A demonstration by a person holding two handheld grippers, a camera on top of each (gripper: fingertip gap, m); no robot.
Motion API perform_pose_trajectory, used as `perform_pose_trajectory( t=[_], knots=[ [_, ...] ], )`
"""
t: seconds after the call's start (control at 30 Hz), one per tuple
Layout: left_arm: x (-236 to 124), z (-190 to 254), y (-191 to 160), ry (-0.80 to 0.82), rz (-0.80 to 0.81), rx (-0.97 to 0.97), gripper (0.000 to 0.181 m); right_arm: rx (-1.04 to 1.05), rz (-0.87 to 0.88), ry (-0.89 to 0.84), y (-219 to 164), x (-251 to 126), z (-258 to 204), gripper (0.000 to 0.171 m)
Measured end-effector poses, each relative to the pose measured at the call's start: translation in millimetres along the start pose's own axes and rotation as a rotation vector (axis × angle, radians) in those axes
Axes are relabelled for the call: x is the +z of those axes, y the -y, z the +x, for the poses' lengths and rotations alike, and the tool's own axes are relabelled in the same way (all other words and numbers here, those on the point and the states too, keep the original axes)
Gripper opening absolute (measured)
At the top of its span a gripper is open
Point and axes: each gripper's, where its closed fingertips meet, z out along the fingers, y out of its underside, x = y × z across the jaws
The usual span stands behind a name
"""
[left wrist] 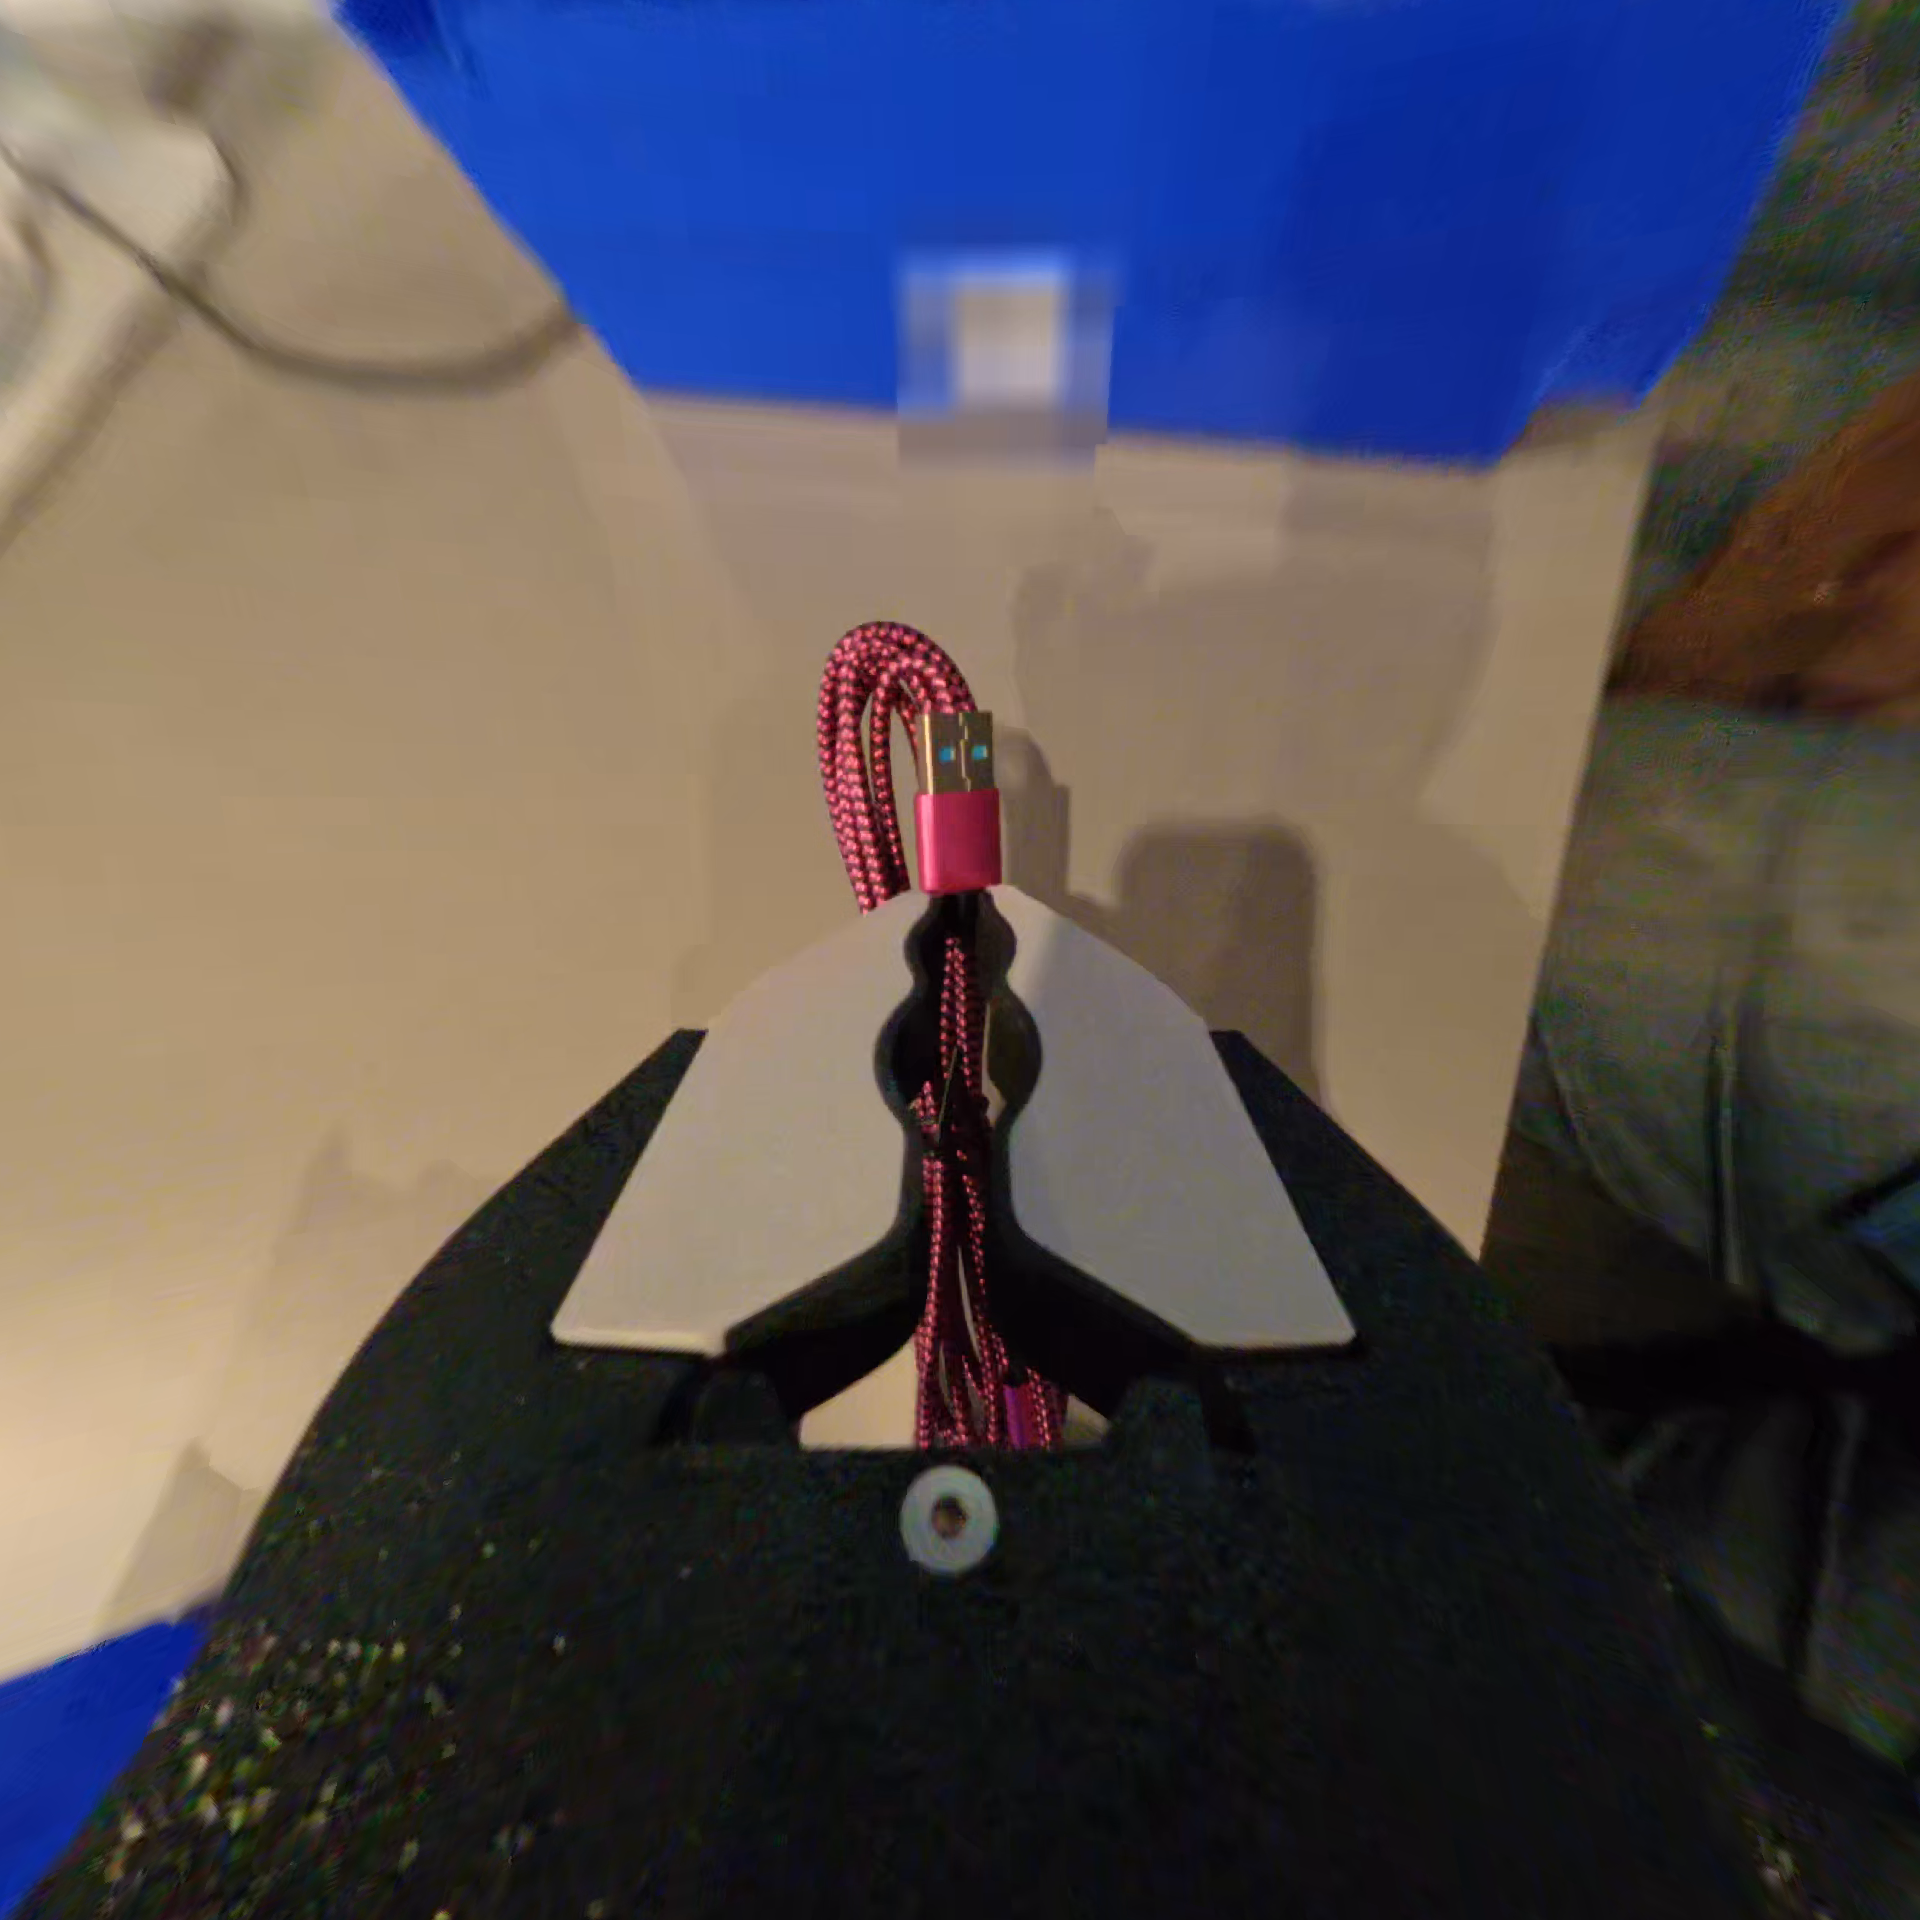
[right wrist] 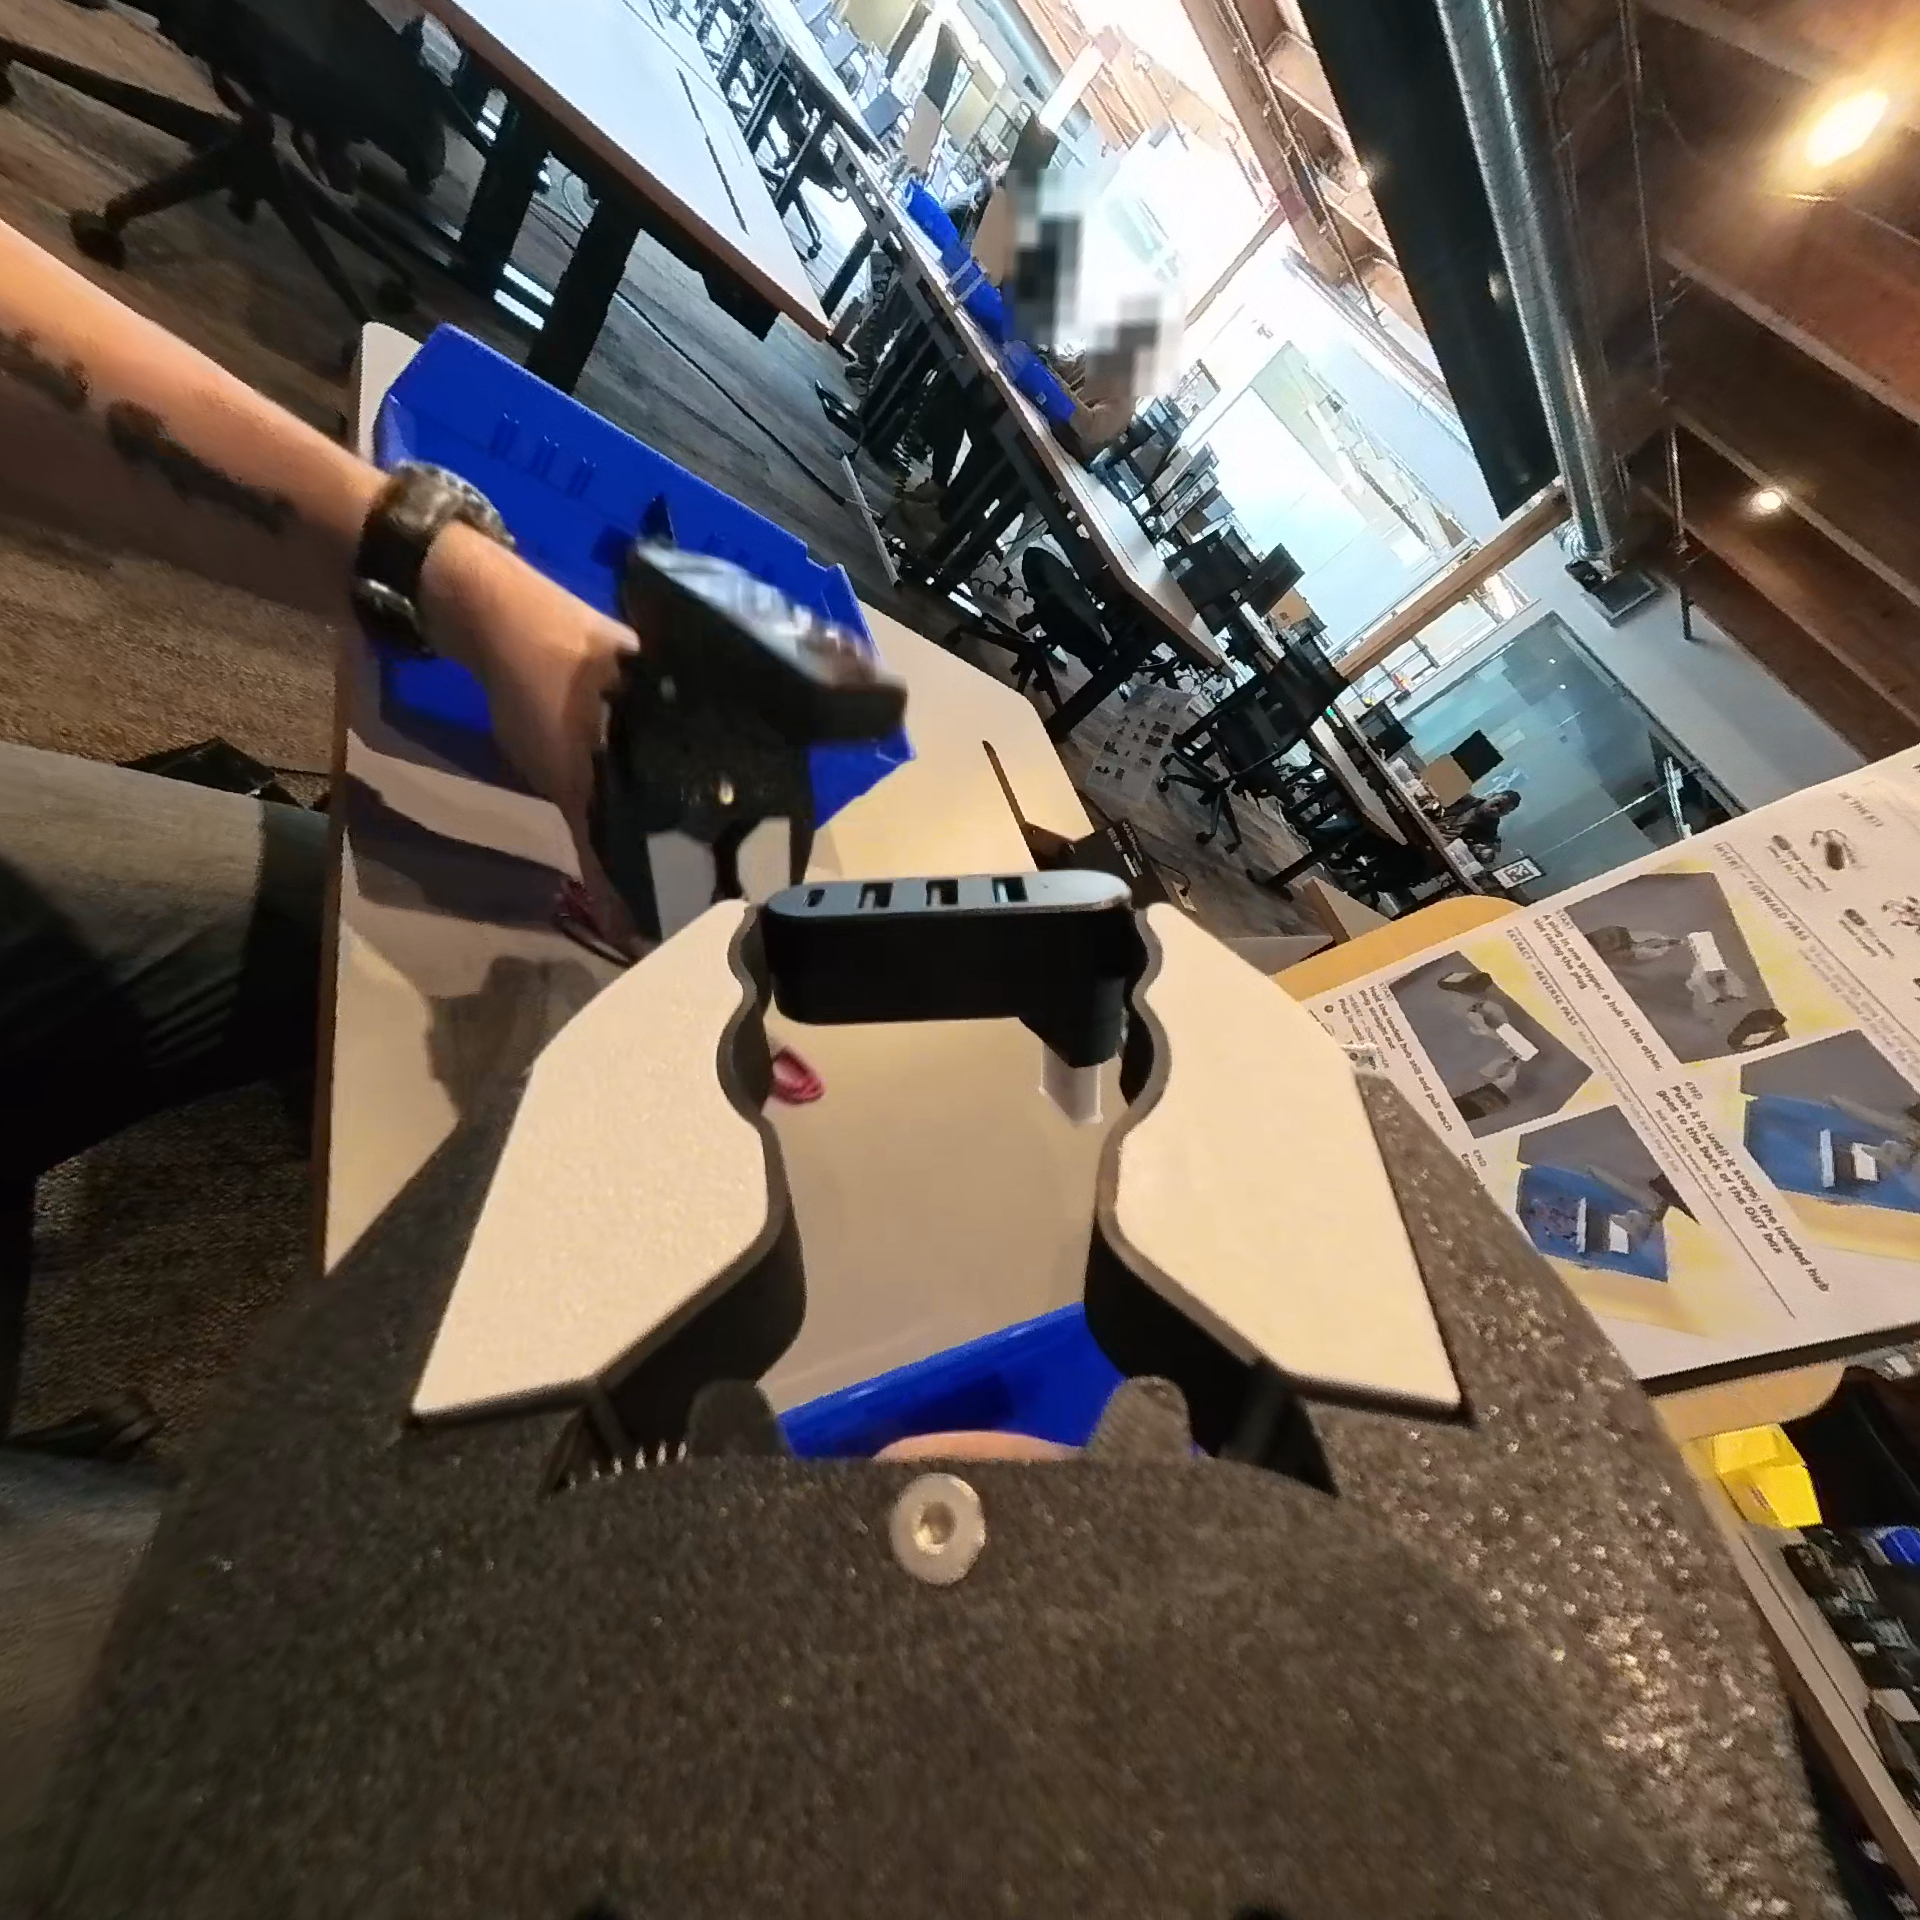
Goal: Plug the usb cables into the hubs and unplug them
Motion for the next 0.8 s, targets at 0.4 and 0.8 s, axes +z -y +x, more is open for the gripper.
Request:
perform_pose_trajectory(
  t=[0.4,0.8],
  knots=[
    [-119,33,87,0.293,0.68,0.457,0.005,-0.027,-0.002,0.009,8,8,-7,0.065],
    [-137,16,85,0.553,0.581,0.562,0.005,-0.027,-0.02,0.041,3,19,-15,0.065]
  ],
)
